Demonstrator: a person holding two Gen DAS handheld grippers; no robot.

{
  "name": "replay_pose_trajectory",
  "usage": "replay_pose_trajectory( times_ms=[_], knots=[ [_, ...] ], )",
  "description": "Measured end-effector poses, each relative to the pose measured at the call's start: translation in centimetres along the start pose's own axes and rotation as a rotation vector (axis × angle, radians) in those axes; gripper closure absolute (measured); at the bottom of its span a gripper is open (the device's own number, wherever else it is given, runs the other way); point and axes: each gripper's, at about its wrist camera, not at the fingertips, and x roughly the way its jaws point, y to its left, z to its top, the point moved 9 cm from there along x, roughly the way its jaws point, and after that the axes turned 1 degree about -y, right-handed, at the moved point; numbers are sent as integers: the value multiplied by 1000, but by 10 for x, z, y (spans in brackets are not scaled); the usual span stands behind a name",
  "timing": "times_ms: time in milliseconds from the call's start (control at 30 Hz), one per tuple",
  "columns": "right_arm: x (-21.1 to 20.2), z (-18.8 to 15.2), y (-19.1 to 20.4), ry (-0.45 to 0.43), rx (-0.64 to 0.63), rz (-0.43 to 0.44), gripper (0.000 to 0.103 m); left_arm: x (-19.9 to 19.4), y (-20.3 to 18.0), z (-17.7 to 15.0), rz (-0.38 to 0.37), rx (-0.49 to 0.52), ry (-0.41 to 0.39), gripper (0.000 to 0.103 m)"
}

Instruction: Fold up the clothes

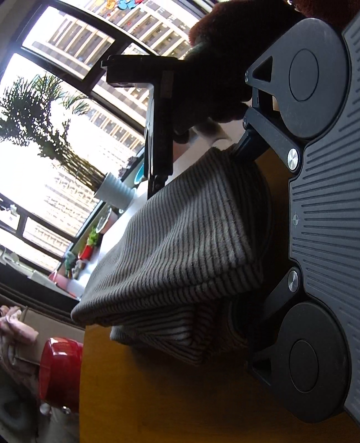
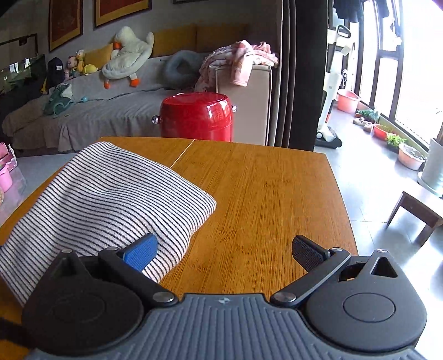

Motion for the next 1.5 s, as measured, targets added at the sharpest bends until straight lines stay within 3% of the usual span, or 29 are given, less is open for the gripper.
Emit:
replay_pose_trajectory(
  times_ms=[100, 200, 400, 600, 700, 833, 1000, 1100, 1267, 1400, 1500],
  knots=[
    [-7, 4, -1, -33, 6, 4, 0, -3, -4, -1, -11, -14, -1, 9],
    [-14, 7, 3, -52, 53, 75, 0, -14, 2, 7, -52, -70, -19, 9],
    [-25, 11, 12, -64, 166, 236, 0, -56, 10, 32, -70, -92, -154, 8],
    [-4, -13, 20, 34, 231, 259, 0, -76, 23, 62, -3, -109, -263, 9],
    [-5, -13, 24, 29, 182, 240, 0, -74, 26, 76, 3, -116, -289, 8],
    [-5, -13, 29, 27, 153, 222, 0, -39, 39, 69, 51, -107, -202, 8],
    [-8, -14, 28, 15, 159, 234, 0, -17, 49, 49, 136, -25, -134, 20],
    [-10, -11, 22, 15, 157, 258, 0, -24, 51, 45, 132, -30, -130, 27],
    [-15, -3, 10, -27, 171, 211, 0, -25, 58, 39, 157, -54, -124, 27],
    [-11, -12, 8, 21, 247, 252, 0, -23, 55, 39, 155, -69, -129, 27],
    [-9, -10, 13, 22, 220, 263, 0, -19, 45, 34, 114, -85, -107, 27]
  ],
)
